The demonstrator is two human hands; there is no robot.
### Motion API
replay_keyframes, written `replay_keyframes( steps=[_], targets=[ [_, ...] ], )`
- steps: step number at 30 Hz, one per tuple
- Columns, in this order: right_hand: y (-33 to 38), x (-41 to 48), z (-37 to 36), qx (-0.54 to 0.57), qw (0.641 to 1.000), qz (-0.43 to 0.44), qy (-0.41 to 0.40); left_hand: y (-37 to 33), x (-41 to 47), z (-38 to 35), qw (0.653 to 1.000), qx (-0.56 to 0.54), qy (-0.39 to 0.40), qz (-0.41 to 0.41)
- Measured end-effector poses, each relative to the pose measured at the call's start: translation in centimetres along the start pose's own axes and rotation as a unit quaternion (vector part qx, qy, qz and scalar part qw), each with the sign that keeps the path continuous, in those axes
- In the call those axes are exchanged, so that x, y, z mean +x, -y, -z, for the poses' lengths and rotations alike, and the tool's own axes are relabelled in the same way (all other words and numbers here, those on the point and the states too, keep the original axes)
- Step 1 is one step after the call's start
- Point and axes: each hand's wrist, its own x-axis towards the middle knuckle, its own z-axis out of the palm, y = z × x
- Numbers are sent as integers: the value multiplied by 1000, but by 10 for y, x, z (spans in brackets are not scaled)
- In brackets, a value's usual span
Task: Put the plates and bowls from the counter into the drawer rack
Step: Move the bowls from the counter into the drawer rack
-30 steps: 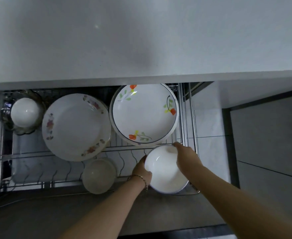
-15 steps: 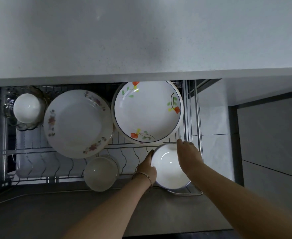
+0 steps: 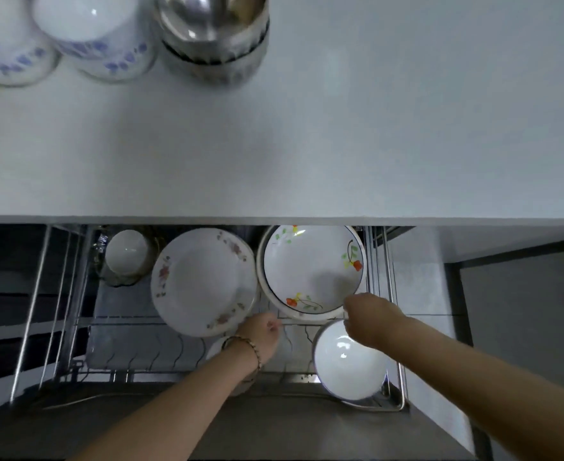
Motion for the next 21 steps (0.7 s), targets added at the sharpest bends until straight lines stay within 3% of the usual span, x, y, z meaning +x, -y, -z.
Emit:
replay_keyframes(
  steps=[3,8,10,12,13,16,19,21],
  targets=[
    [38,-15,57,1,998,58,-28,3,-20,66,995,-76,-63,-8],
    [123,-27,162,99,978,122,-140,4,-31,193,969,-172,-173,-40],
    [158,-18,200,168,961,112,-189,5,-29,243,956,-196,-212,-58],
    [193,-2,236,315,923,83,-204,7,-27,285,950,-203,-231,-63],
    [209,8,252,423,883,57,-195,9,-26,303,949,-201,-236,-66],
    [240,39,293,691,704,-53,-155,17,-19,343,947,-205,-234,-74],
    [245,68,307,825,538,-76,-154,23,-9,366,953,-196,-216,-80],
    [242,80,304,861,471,-83,-175,27,-6,374,955,-202,-203,-82]
  ],
)
